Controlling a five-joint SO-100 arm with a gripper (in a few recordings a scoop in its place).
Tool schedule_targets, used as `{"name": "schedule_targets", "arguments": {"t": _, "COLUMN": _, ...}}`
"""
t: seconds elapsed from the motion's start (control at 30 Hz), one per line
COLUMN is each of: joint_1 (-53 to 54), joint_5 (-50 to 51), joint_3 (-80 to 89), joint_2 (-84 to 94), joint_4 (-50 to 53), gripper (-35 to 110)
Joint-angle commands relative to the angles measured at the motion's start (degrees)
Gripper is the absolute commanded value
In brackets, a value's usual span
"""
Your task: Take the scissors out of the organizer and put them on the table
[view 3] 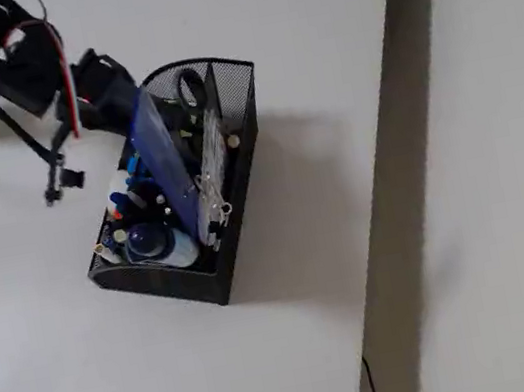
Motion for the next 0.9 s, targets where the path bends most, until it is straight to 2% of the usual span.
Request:
{"name": "schedule_targets", "arguments": {"t": 0.0, "joint_1": -0.26, "joint_5": 0.53, "joint_3": -8.61, "joint_2": -0.09, "joint_4": 1.14, "gripper": 40}}
{"name": "schedule_targets", "arguments": {"t": 0.3, "joint_1": -1.76, "joint_5": 0.53, "joint_3": -9.58, "joint_2": -1.76, "joint_4": 0.97, "gripper": 30}}
{"name": "schedule_targets", "arguments": {"t": 0.67, "joint_1": -2.29, "joint_5": 0.79, "joint_3": -9.58, "joint_2": -2.37, "joint_4": 1.23, "gripper": 1}}
{"name": "schedule_targets", "arguments": {"t": 0.87, "joint_1": -2.02, "joint_5": 0.88, "joint_3": -9.58, "joint_2": 1.58, "joint_4": 4.48, "gripper": 0}}
